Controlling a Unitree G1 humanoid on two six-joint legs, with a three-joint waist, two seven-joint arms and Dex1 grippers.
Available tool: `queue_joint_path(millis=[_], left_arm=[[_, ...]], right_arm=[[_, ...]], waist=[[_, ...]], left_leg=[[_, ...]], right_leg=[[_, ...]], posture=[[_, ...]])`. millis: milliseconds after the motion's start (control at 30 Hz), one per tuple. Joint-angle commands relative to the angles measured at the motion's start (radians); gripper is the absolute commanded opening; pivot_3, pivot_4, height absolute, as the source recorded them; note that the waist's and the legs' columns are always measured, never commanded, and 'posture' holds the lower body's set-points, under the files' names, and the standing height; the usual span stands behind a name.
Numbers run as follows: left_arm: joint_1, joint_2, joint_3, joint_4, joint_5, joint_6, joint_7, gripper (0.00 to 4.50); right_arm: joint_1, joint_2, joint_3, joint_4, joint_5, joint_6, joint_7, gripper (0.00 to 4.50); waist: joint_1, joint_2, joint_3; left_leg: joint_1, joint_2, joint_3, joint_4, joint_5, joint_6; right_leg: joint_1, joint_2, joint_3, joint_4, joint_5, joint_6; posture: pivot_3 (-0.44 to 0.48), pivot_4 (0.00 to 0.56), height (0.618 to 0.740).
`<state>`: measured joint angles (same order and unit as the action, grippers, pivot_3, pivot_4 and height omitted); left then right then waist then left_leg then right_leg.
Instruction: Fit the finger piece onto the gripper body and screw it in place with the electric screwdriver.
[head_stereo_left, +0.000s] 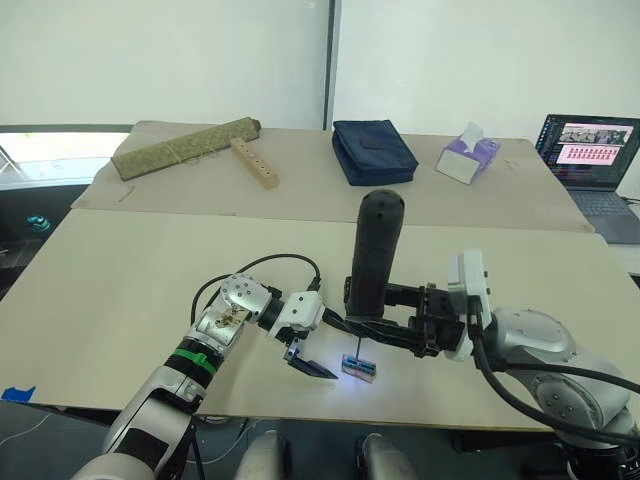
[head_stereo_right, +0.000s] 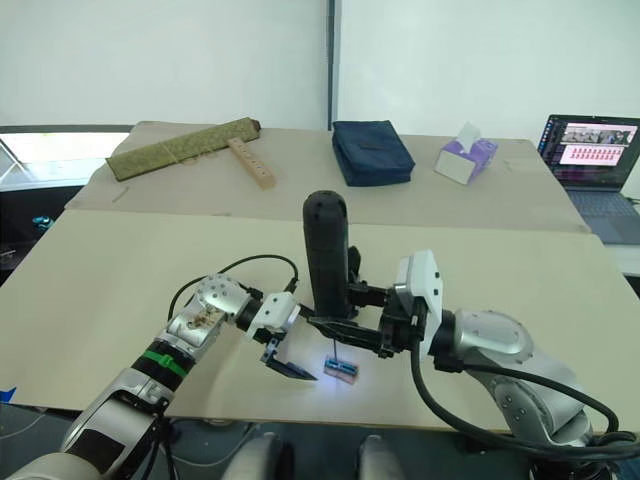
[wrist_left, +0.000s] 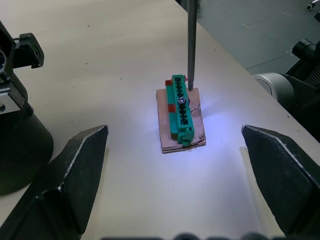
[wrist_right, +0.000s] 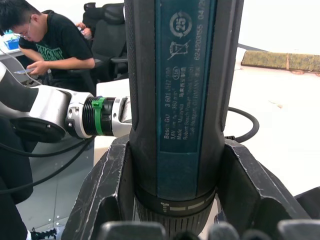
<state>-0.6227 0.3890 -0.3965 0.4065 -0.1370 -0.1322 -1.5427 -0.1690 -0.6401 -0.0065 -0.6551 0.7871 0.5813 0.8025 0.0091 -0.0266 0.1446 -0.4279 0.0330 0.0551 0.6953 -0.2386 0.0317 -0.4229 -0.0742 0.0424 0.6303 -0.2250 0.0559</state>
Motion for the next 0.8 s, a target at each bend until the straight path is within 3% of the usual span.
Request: queue_joint_path(millis=[33, 800], left_arm=[[-0.015, -0.003, 0.008, -0.012, -0.007, -0.015, -0.003, 4.5], [-0.021, -0.002, 0.01, -0.012, -0.009, -0.012, -0.007, 4.5]], right_arm=[[-0.008, 0.001, -0.014, -0.032, -0.007, -0.037, 0.005, 1.91], [0.006, 0.012, -0.005, -0.03, -0.055, -0.052, 0.037, 1.91]], waist=[[0.0, 0.0, 0.0], [0.0, 0.0, 0.0]], left_leg=[[0.0, 0.0, 0.0, 0.0, 0.0, 0.0], [0.0, 0.0, 0.0, 0.0, 0.0, 0.0]], right_leg=[[0.0, 0.0, 0.0, 0.0, 0.0, 0.0], [0.0, 0.0, 0.0, 0.0, 0.0, 0.0]], posture=[[0.0, 0.15, 0.738], [0.0, 0.15, 0.738]])
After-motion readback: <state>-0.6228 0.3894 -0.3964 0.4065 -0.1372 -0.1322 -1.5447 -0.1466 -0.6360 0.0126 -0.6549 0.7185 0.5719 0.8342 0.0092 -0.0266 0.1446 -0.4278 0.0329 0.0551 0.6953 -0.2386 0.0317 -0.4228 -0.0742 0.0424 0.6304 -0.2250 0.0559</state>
